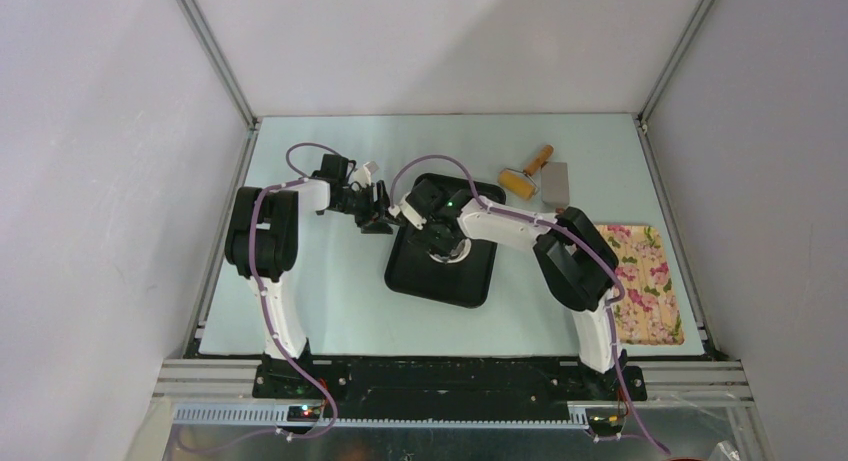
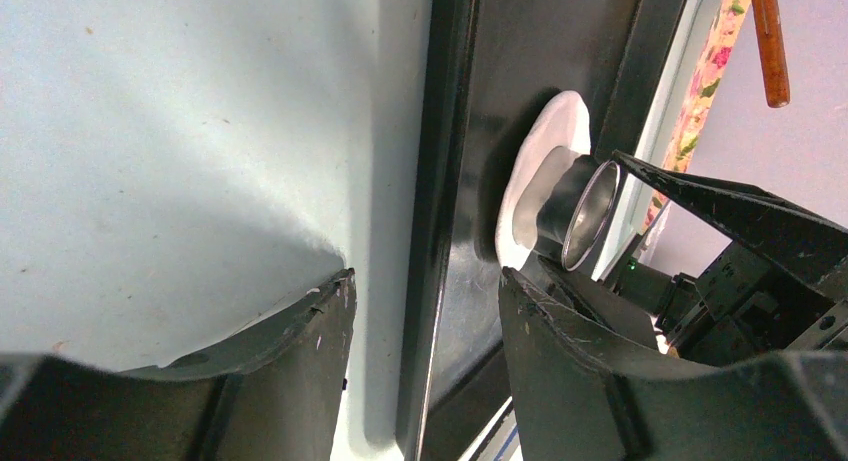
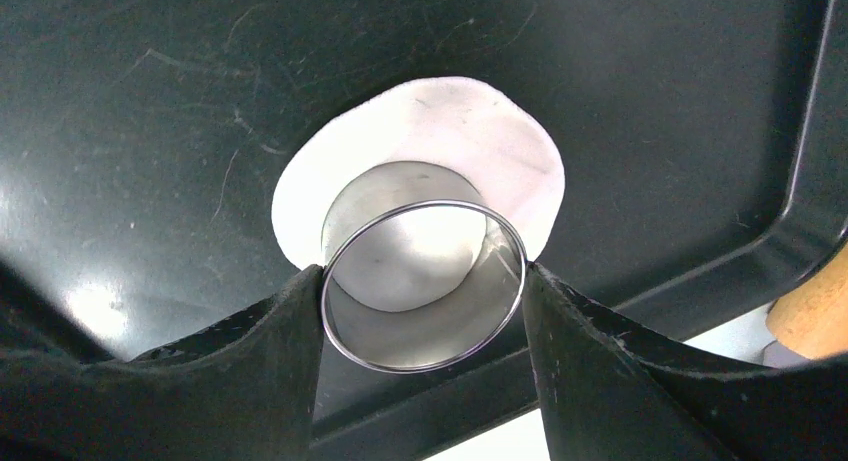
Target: Roll out the dumpling wrappers from the dough
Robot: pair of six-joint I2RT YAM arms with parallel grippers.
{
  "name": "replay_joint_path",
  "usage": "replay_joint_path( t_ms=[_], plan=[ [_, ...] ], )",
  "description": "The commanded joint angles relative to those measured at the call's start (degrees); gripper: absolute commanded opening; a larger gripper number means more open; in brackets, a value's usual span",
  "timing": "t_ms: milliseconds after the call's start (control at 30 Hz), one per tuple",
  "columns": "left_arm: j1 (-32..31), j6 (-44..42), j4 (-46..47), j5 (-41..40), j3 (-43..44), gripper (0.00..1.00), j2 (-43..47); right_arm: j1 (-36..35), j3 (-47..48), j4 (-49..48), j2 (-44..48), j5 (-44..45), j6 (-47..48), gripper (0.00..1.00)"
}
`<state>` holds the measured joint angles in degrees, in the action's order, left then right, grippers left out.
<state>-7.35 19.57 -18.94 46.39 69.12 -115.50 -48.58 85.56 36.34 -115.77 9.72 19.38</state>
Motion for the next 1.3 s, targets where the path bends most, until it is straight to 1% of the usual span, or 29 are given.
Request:
replay_joint_path(
  t_ms=[0, 67, 167, 233, 300, 367, 467, 600, 667, 733, 867, 933, 1033, 1167, 1267],
  plan=[
    [0.6, -1.1, -0.2, -4.4, 0.6, 0.61, -1.2, 0.5, -0.3, 0.6, -6.8, 2.2, -6.0, 0.15],
    [0.7, -1.1, -0.2, -4.4, 0.6, 0.61, -1.1, 0.5, 0.0, 0.7, -6.7, 0.9, -5.9, 0.14],
    [0.6, -1.1, -0.2, -4.3, 0.5, 0.61, -1.1, 0.1, -2.5, 0.9, -4.8, -1.8, -5.9, 0.14],
    [0.6, -1.1, -0.2, -4.3, 0.6, 0.61, -1.2, -0.6, -4.5, -0.1, -3.3, -1.7, -5.8, 0.14],
    [0.7, -1.1, -0.2, -4.3, 0.6, 0.61, -1.2, -1.1, -4.5, -0.9, -3.4, -0.8, -5.8, 0.14],
    [0.7, -1.1, -0.2, -4.3, 0.6, 0.61, -1.2, -0.6, -2.8, -1.5, -4.7, 0.7, -5.6, 0.14],
    [0.8, -1.1, -0.2, -4.3, 0.5, 0.61, -1.1, 1.9, 0.5, 0.2, -7.2, 1.1, -5.7, 0.12],
    [0.8, -1.1, -0.2, -4.2, 0.6, 0.61, -1.2, 2.5, -2.7, 1.2, -5.3, 0.6, -4.2, 0.12],
    [0.7, -1.1, -0.2, -4.1, 0.6, 0.61, -1.2, 1.7, -4.7, 2.1, -4.0, -0.9, -3.3, 0.12],
    [0.7, -1.1, -0.2, -4.1, 0.6, 0.61, -1.2, 0.8, -5.4, 3.4, -3.4, -4.2, -3.1, 0.12],
    [0.8, -1.1, -0.2, -4.0, 0.5, 0.61, -1.2, -2.2, -4.9, 4.1, -3.3, -7.9, -2.3, 0.12],
    [0.8, -1.1, -0.2, -4.0, 0.5, 0.61, -1.2, -3.3, -3.0, 4.3, -4.3, -8.9, -2.4, 0.12],
    [0.8, -1.2, -0.2, -4.0, 0.5, 0.61, -1.1, -3.4, 2.4, 5.0, -7.2, -8.9, -2.5, 0.13],
    [0.9, -1.1, -0.2, -4.0, 0.5, 0.61, -1.1, -0.7, 9.8, 8.1, -11.5, -8.5, -2.1, 0.12],
    [0.9, -1.1, -0.2, -4.0, 0.5, 0.61, -1.1, 2.0, 12.8, 10.6, -13.8, -7.1, -1.9, 0.12]
  ],
)
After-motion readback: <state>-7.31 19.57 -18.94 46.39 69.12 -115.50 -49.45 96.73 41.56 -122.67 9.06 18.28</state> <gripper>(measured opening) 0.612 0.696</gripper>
